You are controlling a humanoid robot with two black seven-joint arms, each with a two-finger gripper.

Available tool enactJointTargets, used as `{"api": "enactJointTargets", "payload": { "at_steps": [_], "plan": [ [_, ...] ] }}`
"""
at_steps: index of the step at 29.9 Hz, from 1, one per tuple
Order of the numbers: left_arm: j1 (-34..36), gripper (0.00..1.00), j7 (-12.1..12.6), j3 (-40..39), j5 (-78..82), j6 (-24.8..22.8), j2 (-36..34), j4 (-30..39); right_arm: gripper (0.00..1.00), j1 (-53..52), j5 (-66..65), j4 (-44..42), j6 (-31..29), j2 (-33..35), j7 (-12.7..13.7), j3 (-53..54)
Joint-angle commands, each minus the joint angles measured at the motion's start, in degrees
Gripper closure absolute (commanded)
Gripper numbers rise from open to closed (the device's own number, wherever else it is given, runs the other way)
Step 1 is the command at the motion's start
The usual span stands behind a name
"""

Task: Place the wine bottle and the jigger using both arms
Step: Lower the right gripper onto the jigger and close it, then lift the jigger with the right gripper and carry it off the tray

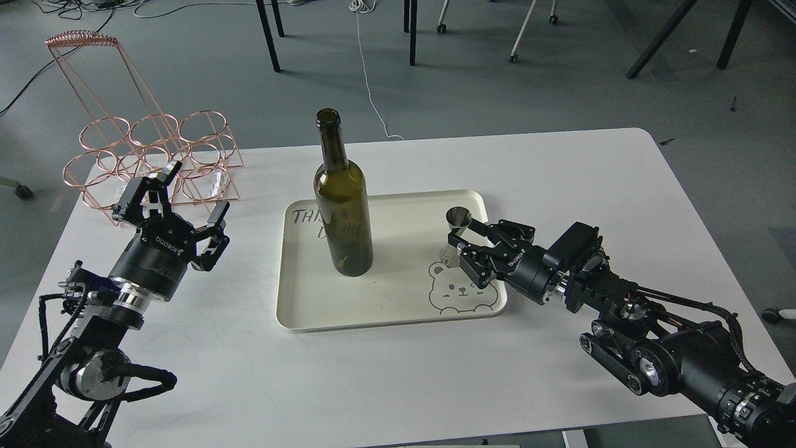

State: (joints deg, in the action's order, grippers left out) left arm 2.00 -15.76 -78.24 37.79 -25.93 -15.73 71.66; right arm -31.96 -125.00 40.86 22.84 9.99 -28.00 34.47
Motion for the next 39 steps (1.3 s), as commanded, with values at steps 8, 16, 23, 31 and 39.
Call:
{"api": "enactJointTargets", "payload": {
  "at_steps": [8,16,23,31,39],
  "plan": [
    [0.29,0.02,0.03,-0.16,0.0,0.0,0.0,0.06,0.61,-1.26,0.0,-1.13,0.27,-1.64,0.0,-0.02],
    [0.38,0.02,-0.06,-0.68,-0.09,0.09,0.0,0.06,0.81,-1.44,0.0,-1.31,0.8,-1.64,0.0,-0.02],
    [0.38,0.02,-0.06,-0.68,-0.09,0.09,0.0,0.06,0.84,-2.31,0.0,0.1,2.56,-1.9,0.0,0.16],
    [0.38,0.02,-0.06,-0.77,-0.09,0.09,0.0,0.58,0.83,-3.46,0.0,2.3,3.96,2.04,0.0,3.75],
    [0.38,0.02,-0.06,-0.86,-0.09,0.09,0.09,0.67,0.83,-2.14,5.9,2.04,5.16,9.78,0.0,7.1]
  ]
}}
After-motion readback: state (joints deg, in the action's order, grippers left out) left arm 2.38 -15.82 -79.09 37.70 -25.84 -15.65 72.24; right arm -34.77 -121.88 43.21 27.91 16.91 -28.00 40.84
